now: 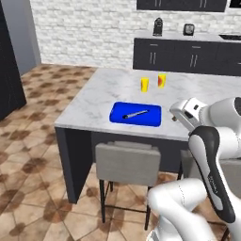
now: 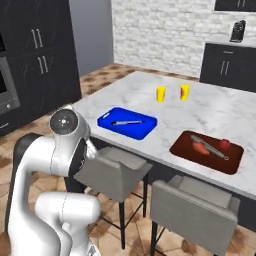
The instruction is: Gather the sweet potato and bell pepper from the fridge and place them on a tray on the dining counter. Then gather the steaks from the fridge and place them on the other tray.
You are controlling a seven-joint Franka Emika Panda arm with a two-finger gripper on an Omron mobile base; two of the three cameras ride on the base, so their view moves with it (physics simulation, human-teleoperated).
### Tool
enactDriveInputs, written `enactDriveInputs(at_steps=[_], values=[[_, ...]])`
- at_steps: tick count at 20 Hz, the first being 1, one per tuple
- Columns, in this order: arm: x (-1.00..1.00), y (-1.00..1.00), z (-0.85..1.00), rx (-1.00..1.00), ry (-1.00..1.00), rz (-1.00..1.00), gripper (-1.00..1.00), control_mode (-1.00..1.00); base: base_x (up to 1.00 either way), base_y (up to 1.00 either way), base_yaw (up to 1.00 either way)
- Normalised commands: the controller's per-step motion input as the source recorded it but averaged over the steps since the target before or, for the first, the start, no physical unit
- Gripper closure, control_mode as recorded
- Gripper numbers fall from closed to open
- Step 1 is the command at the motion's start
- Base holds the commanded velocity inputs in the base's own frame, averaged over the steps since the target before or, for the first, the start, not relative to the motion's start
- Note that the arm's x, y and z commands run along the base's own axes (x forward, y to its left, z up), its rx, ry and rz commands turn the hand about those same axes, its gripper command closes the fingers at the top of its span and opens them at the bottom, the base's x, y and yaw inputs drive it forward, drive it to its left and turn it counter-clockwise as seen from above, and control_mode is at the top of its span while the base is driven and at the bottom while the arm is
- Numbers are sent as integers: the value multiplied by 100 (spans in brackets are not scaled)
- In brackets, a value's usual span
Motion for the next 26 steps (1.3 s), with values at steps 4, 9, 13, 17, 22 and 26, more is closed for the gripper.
enactDriveInputs(at_steps=[4,9,13,17,22,26], values=[[0,0,0,0,0,0,-100,100,-32,34,23],[0,0,0,0,0,0,-100,100,-8,24,23],[0,0,0,0,0,0,-100,100,0,24,21],[0,0,0,0,0,0,-100,100,5,34,19],[0,0,0,0,0,0,-100,100,12,50,17],[0,0,0,0,0,0,-100,100,5,61,16]])
